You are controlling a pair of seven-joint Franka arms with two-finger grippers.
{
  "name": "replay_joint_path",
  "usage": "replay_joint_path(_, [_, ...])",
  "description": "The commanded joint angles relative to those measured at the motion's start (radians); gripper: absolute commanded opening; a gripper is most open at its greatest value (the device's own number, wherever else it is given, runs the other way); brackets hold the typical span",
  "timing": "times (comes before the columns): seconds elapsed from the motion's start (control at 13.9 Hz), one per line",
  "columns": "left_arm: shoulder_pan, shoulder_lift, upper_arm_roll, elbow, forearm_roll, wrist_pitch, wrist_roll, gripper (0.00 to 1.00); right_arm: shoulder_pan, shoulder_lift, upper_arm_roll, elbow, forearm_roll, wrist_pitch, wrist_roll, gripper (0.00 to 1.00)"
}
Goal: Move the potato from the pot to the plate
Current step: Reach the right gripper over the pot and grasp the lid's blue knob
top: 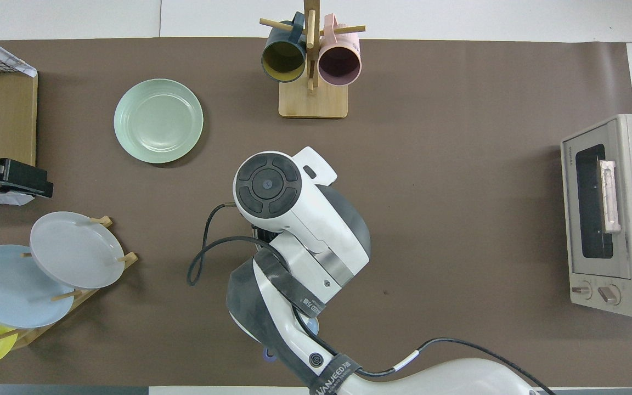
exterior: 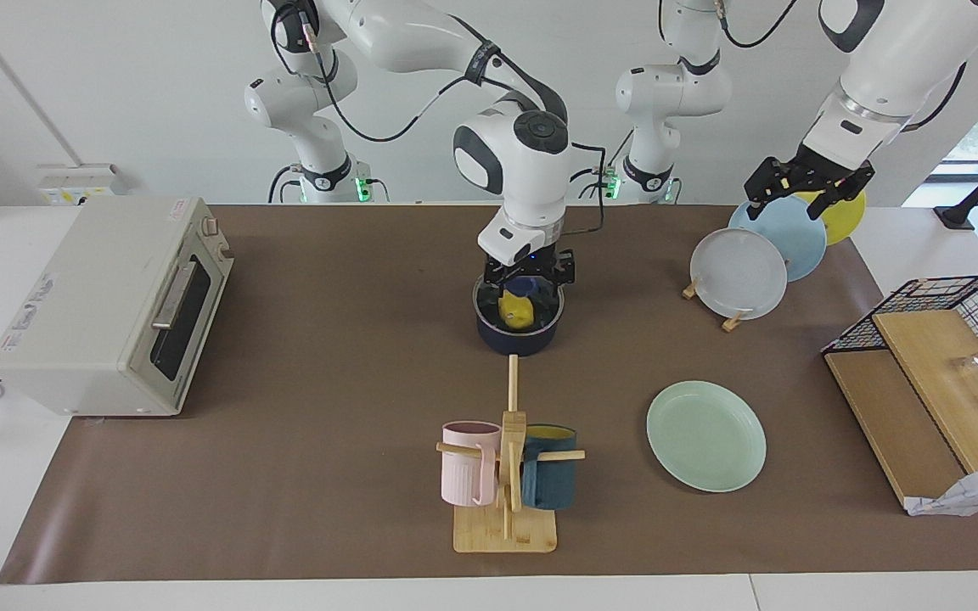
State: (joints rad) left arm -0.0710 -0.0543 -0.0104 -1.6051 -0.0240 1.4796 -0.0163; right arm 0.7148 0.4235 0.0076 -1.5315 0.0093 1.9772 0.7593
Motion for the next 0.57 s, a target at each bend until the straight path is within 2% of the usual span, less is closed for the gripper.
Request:
replay_joint_path(0.0, [0.007, -0.010, -0.005, 0.001, 0.006, -0.013, -0.008, 1.00, 0.012, -0.038, -0.001, -0.102, -0.017, 0.078, 0.020, 1.00])
replay_joint_path(0.5, [0.007, -0.012, -0.005, 0.001, 0.006, -0.013, -0.008, 1.00, 0.015, -0.046, -0.001, -0.108, -0.040, 0.057, 0.009, 1.00])
